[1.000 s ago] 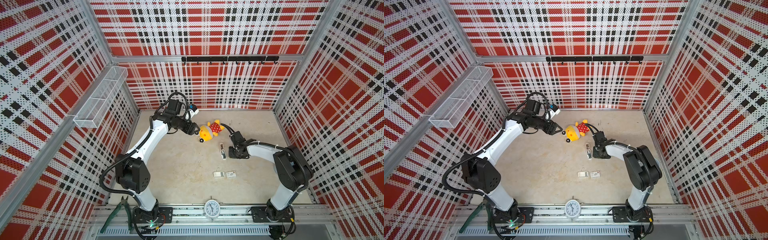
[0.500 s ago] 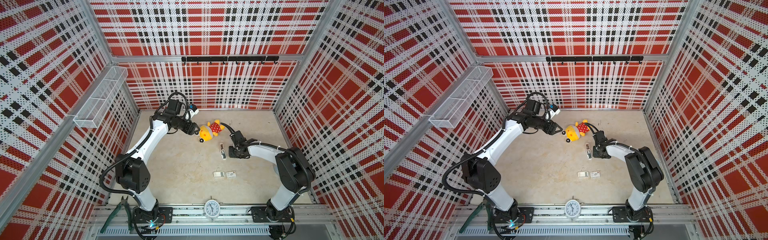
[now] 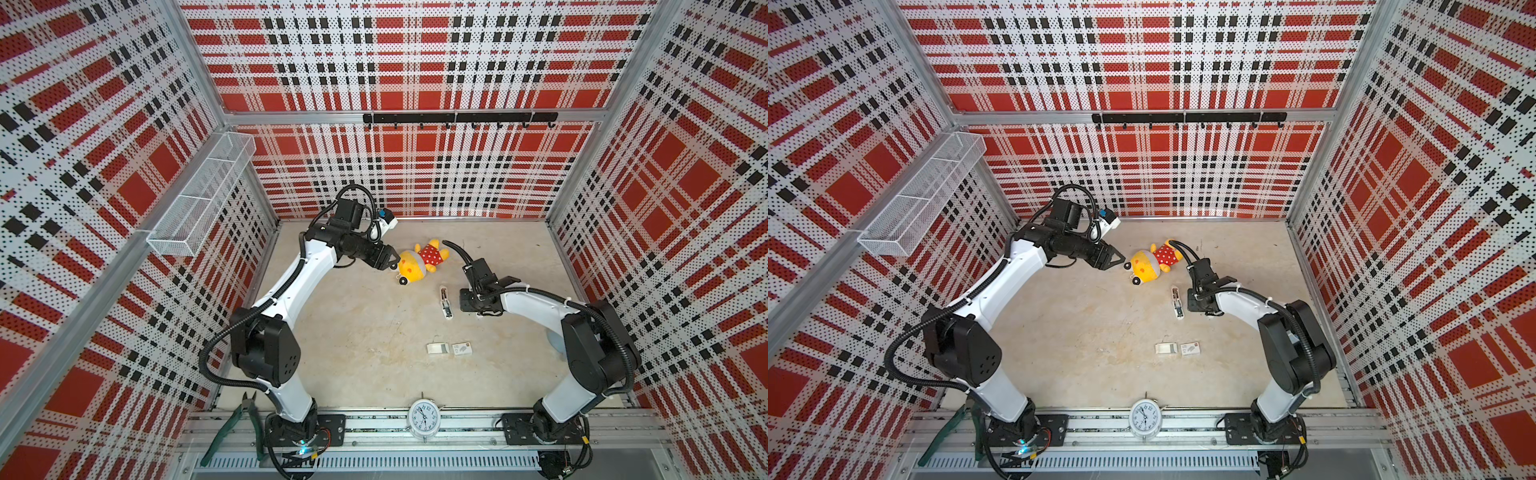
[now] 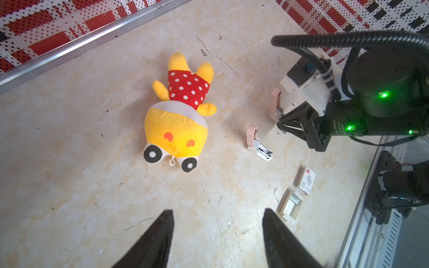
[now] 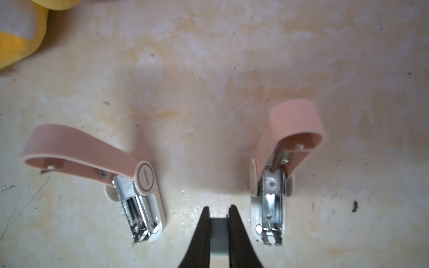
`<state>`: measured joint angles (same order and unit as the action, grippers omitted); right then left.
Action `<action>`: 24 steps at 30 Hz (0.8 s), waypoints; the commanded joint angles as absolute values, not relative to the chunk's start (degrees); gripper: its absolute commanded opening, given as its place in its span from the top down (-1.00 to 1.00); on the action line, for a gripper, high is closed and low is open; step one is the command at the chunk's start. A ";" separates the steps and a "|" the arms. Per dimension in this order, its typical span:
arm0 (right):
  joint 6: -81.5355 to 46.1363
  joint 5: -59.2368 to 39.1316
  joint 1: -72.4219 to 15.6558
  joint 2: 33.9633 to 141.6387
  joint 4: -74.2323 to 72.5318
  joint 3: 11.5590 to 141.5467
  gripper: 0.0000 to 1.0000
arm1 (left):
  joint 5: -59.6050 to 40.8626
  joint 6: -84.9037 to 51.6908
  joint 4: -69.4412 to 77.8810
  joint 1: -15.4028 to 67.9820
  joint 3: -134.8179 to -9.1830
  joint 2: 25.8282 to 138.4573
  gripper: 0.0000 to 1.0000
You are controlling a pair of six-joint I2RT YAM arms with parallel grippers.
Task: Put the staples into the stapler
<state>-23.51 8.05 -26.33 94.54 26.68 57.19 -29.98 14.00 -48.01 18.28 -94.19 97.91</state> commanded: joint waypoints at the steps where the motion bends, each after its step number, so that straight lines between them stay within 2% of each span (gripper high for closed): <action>1: -21.93 9.91 -26.06 91.42 24.62 56.45 0.70 | -30.29 13.43 -47.20 17.76 -95.71 96.86 -0.29; 12: -20.75 8.80 -22.39 86.42 18.93 50.86 0.69 | -29.17 13.37 -48.38 17.76 -97.16 97.19 -0.29; 24: -19.95 7.55 -19.98 86.46 14.90 48.57 0.68 | -28.51 13.12 -49.19 18.01 -98.21 97.38 -0.29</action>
